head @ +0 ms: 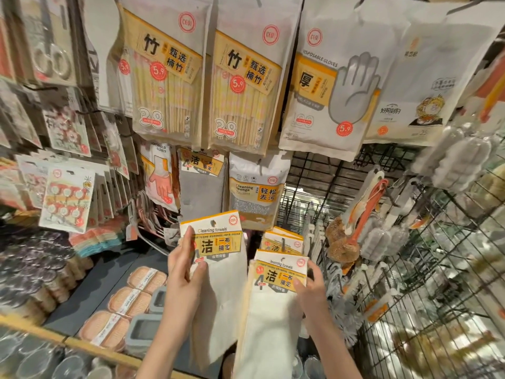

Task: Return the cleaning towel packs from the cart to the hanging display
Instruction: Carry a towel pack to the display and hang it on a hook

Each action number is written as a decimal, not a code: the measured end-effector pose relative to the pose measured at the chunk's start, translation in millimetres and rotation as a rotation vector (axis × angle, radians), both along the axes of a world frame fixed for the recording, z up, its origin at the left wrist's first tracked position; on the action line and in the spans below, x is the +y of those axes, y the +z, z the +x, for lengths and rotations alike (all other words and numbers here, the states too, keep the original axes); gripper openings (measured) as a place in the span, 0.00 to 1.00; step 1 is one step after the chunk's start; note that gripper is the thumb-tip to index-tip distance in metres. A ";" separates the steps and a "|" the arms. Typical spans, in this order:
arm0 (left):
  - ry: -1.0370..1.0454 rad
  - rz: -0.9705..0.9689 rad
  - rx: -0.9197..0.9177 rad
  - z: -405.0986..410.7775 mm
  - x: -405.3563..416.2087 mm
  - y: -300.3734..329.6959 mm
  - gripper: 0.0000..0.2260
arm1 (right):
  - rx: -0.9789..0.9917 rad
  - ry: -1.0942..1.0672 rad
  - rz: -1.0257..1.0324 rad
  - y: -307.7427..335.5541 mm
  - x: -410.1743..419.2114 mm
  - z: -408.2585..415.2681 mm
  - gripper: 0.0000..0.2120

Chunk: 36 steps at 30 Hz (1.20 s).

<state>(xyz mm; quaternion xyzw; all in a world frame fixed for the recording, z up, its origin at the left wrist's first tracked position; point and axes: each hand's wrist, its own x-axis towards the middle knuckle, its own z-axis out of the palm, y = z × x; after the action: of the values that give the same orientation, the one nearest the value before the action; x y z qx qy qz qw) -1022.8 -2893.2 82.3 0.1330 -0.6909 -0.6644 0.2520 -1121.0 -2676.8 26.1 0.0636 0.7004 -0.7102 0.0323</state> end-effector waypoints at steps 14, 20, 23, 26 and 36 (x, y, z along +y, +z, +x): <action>0.075 -0.004 -0.026 -3.8 -20.8 -2.9 0.28 | -0.041 -0.199 0.197 -43.5 -13.1 -58.8 0.26; 0.074 0.004 -0.058 -4.9 -29.3 -4.4 0.28 | -0.073 -0.239 0.214 -55.6 -15.2 -68.8 0.25; 0.069 0.010 -0.065 -5.1 -31.9 -5.1 0.29 | -0.073 -0.263 0.209 -58.5 -16.8 -78.5 0.24; 0.080 0.010 -0.075 -5.9 -33.2 -5.8 0.29 | -0.056 -0.282 0.253 -60.5 -20.1 -89.2 0.23; 0.059 0.047 -0.059 -8.4 -37.4 -6.8 0.31 | -0.102 -0.293 0.388 -58.5 -20.8 -125.7 0.20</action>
<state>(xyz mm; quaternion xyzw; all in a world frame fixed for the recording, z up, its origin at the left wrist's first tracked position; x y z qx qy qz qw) -1031.2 -2930.6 75.5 0.1785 -0.6779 -0.6687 0.2478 -1246.7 -2697.6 -32.4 0.2052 0.8045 -0.5552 -0.0487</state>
